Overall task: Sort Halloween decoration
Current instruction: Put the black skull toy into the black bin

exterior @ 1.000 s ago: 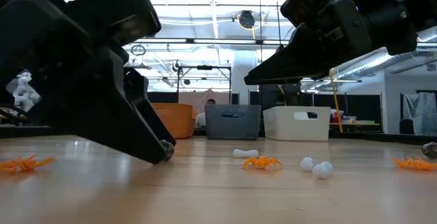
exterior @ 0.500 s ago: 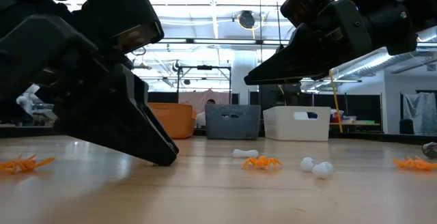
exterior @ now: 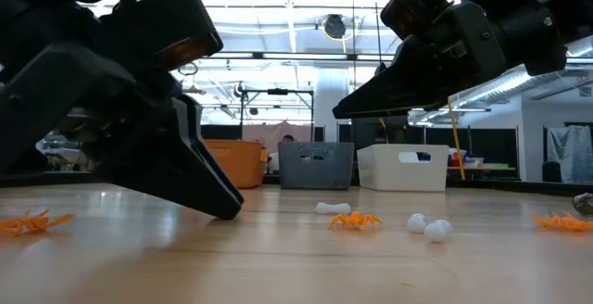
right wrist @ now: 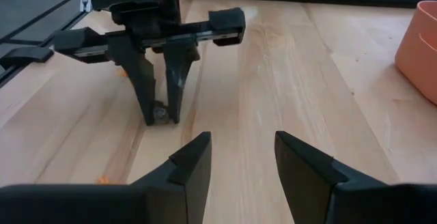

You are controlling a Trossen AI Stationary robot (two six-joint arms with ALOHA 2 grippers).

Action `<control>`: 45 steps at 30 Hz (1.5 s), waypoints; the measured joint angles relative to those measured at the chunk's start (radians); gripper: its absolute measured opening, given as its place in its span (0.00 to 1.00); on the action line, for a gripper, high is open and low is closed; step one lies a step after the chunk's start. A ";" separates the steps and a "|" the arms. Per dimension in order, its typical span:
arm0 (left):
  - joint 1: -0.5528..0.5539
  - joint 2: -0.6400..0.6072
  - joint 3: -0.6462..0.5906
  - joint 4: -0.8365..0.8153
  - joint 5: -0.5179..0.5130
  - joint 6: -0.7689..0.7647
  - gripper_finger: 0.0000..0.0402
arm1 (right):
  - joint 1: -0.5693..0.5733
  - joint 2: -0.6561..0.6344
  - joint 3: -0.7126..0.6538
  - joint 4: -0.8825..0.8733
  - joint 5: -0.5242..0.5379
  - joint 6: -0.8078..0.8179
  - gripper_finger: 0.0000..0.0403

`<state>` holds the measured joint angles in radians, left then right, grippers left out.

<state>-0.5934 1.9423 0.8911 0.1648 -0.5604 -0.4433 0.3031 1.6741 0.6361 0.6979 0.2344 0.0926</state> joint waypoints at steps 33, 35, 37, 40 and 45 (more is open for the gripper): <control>0.248 -0.289 -0.001 0.100 -0.113 1.345 0.18 | -0.001 -0.152 0.000 -0.411 0.168 -0.126 0.36; 0.266 -0.290 -0.001 0.130 -0.110 1.433 0.18 | -0.001 -0.152 0.000 -0.424 0.199 -0.135 0.36; 0.283 -0.290 -0.001 0.146 -0.104 1.490 0.18 | -0.001 -0.152 0.000 -0.425 0.237 -0.135 0.36; 0.314 -0.290 -0.001 0.171 -0.102 1.528 0.18 | -0.001 -0.152 0.000 -0.430 0.267 -0.128 0.36; 0.358 -0.290 -0.001 0.172 -0.100 1.524 0.18 | -0.001 -0.152 0.000 -0.430 0.269 -0.113 0.36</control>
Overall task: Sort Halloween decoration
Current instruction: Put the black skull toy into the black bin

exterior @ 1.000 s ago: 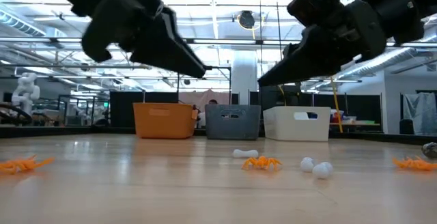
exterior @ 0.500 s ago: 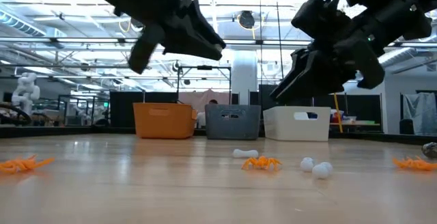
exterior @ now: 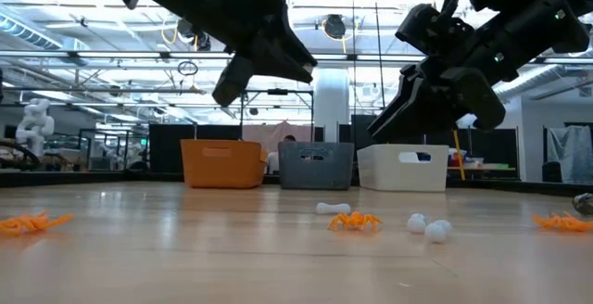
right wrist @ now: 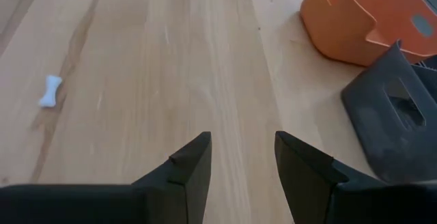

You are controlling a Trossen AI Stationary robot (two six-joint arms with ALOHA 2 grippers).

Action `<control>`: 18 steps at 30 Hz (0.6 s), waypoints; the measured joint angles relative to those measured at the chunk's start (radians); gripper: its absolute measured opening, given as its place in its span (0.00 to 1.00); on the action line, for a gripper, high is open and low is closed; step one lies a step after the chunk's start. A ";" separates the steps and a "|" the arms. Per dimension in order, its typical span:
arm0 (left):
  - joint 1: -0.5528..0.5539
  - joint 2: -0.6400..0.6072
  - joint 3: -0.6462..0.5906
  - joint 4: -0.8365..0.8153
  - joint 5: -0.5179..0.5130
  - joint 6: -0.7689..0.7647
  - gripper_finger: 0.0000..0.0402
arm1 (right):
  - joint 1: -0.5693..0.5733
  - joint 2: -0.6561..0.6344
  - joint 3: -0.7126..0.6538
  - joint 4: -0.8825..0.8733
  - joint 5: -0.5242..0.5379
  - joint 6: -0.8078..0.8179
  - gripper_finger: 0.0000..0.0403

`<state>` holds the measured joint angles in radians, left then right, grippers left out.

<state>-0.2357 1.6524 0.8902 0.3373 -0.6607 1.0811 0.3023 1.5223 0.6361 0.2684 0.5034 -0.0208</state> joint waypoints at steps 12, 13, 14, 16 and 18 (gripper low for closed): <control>0.070 0.000 0.000 0.035 0.020 -0.277 0.18 | -0.002 0.000 0.000 0.044 0.000 0.029 0.36; 0.075 0.000 0.000 0.043 0.020 -0.317 0.18 | -0.002 0.000 0.000 0.049 0.000 0.034 0.36; 0.080 0.000 0.000 0.054 0.021 -0.361 0.18 | -0.002 0.000 0.000 0.054 -0.001 0.039 0.36; 0.089 0.000 0.000 0.070 0.022 -0.462 0.18 | -0.002 0.000 0.000 0.062 -0.001 0.048 0.36; 0.102 0.000 0.000 0.082 0.022 -0.560 0.18 | -0.002 0.000 0.000 0.066 -0.001 0.060 0.36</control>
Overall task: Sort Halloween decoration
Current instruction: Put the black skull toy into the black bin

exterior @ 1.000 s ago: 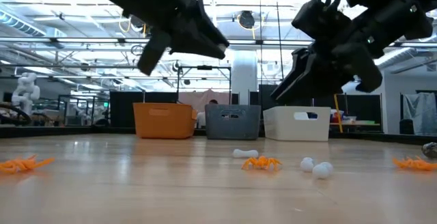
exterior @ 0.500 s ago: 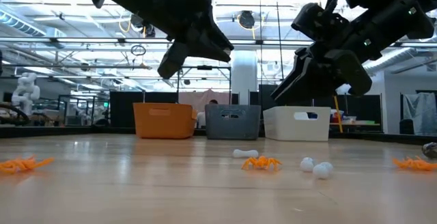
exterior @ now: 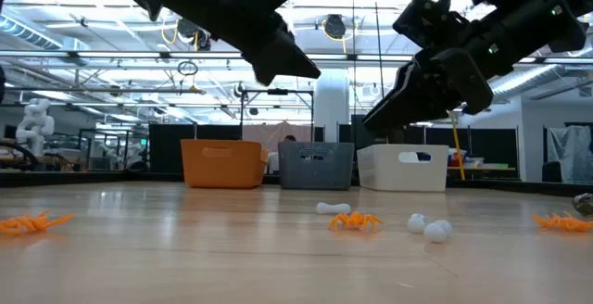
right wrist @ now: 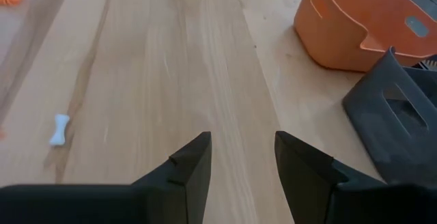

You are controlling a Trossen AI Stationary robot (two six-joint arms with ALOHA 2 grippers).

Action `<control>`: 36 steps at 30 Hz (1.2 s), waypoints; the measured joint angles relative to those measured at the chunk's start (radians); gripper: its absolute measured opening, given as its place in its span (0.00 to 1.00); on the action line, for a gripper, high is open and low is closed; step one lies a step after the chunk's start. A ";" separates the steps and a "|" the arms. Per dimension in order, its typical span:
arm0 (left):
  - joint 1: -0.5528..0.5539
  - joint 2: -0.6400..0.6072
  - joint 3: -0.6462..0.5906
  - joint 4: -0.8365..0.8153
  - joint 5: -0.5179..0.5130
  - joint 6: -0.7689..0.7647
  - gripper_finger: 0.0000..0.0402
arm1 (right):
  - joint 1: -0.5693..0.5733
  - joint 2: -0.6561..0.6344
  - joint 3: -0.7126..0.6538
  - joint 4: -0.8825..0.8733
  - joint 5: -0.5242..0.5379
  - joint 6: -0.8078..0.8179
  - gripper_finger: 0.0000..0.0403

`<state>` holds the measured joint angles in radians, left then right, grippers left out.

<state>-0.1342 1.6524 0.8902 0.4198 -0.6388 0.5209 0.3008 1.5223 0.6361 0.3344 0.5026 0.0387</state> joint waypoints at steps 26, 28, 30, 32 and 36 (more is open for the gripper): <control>0.134 0.000 0.001 0.203 0.065 -0.488 0.18 | -0.001 0.000 0.000 0.103 0.000 0.017 0.36; 0.168 0.000 0.001 0.202 0.070 -0.486 0.18 | -0.001 0.000 0.000 0.103 -0.002 0.017 0.36; 0.207 0.000 0.001 0.203 0.089 -0.485 0.18 | -0.001 0.000 0.000 0.103 -0.004 0.018 0.36; 0.244 0.000 0.001 0.199 0.090 -0.485 0.18 | -0.001 0.000 0.000 0.101 -0.005 0.019 0.36; 0.314 0.007 0.001 0.194 0.139 -0.487 0.18 | -0.001 0.000 0.000 0.050 -0.005 0.020 0.36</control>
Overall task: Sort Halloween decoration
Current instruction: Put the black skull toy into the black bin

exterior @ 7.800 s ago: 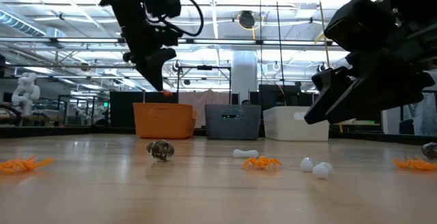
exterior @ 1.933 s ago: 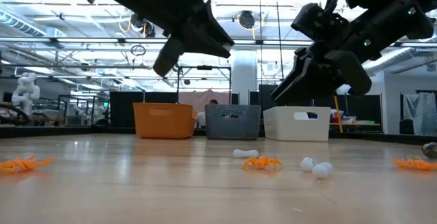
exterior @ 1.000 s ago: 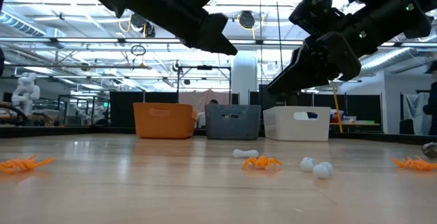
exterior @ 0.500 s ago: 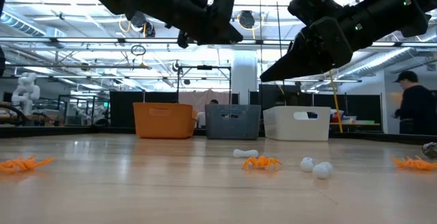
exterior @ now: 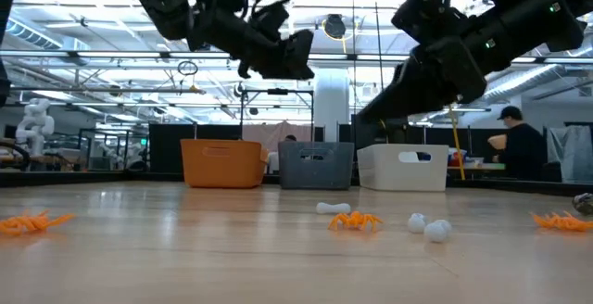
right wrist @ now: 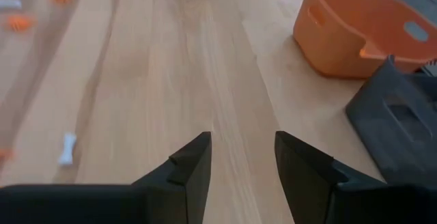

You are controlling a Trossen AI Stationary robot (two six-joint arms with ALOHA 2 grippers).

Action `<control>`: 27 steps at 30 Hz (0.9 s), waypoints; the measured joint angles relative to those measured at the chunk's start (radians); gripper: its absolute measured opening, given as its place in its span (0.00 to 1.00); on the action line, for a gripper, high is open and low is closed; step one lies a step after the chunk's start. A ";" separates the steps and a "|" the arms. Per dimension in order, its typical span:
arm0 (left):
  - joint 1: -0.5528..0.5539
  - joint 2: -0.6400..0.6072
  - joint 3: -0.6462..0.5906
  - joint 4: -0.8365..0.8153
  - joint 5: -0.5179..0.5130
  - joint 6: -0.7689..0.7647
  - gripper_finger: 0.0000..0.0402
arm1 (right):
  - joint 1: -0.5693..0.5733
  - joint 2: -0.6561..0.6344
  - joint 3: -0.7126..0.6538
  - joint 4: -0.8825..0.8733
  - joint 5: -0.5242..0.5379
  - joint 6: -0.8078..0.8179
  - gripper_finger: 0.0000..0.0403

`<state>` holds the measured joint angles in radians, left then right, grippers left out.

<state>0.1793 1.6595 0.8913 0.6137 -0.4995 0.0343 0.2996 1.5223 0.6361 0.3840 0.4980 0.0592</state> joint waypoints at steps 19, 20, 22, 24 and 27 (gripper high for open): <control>0.145 0.133 0.018 0.031 0.139 -0.029 0.18 | 0.000 0.001 0.000 -0.035 0.003 0.016 0.36; 0.144 0.135 0.015 0.023 0.139 -0.029 0.18 | 0.000 0.000 0.000 -0.031 0.003 0.019 0.36; 0.143 0.147 0.016 0.038 0.140 -0.029 0.18 | -0.001 0.000 0.000 -0.029 0.005 0.024 0.36; 0.144 0.155 0.017 0.037 0.140 -0.046 0.18 | -0.004 0.000 0.000 -0.025 0.006 0.025 0.36; 0.151 0.167 0.016 0.041 0.139 -0.056 0.18 | -0.007 0.000 0.000 -0.025 0.007 0.026 0.36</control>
<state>0.3307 1.8263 0.9076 0.6547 -0.3607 -0.0219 0.2924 1.5227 0.6357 0.3587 0.5053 0.0852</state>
